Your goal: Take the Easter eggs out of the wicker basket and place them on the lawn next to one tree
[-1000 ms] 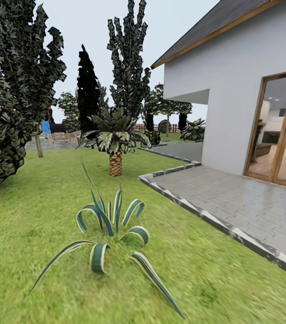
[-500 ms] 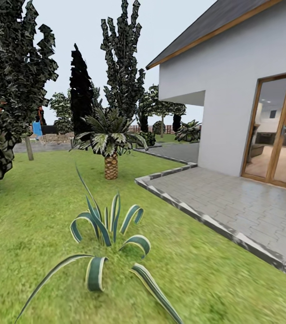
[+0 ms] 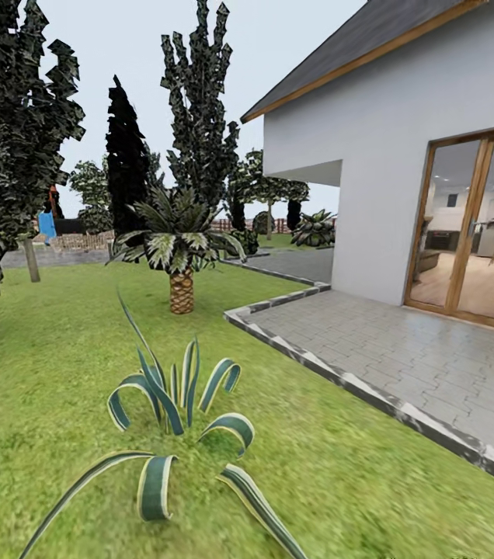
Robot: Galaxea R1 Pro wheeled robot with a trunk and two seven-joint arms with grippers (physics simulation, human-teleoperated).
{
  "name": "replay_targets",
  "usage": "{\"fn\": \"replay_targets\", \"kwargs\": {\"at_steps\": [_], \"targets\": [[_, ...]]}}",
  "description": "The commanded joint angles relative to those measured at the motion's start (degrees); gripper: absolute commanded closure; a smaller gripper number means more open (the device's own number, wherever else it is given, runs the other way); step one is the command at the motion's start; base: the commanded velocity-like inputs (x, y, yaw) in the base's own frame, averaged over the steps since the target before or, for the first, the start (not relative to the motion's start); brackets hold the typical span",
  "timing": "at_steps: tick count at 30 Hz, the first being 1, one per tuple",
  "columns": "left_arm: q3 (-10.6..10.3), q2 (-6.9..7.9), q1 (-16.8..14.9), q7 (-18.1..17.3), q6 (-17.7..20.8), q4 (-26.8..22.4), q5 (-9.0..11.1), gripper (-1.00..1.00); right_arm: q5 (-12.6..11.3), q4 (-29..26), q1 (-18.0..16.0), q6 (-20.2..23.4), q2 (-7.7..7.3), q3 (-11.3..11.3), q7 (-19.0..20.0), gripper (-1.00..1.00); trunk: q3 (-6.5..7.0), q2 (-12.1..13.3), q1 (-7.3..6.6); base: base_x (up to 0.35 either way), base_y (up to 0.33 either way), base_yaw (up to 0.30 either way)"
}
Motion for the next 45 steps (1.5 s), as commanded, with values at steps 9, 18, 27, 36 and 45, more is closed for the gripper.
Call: {"fn": "replay_targets", "kwargs": {"at_steps": [9,18,27,36,45], "targets": [[-0.05,0.01,0.03,0.08,-0.07,-0.09,0.00,-1.00,0.02,0.07,-0.04,-0.23,0.00,-0.32,-0.02,-1.00,0.53,-0.02,0.00,0.001,0.012,-0.174],[-0.05,0.08,0.03,0.03,-0.07,-0.09,0.01,-1.00,0.02,-0.01,-0.04,-0.22,0.00,-0.36,-0.04,-1.00,1.12,-0.02,0.00,0.000,0.227,-0.174],[-0.05,0.18,0.03,0.00,-0.07,-0.12,0.02,-1.00,0.02,-0.02,-0.04,-0.22,-0.06,-0.36,-0.05,-1.00,1.71,-0.02,0.00,0.000,0.316,-0.175],[-0.05,0.18,0.03,0.00,-0.07,-0.10,0.02,-1.00,0.02,-0.02,-0.04,-0.23,-0.19,-0.34,-0.05,-1.00,2.30,-0.02,0.00,0.000,0.324,-0.175],[-0.05,0.16,0.03,0.00,-0.07,-0.17,0.02,-1.00,0.02,-0.02,-0.04,-0.23,-0.52,-0.37,-0.05,-1.00,2.89,-0.02,0.00,0.070,0.286,-0.175]]}}
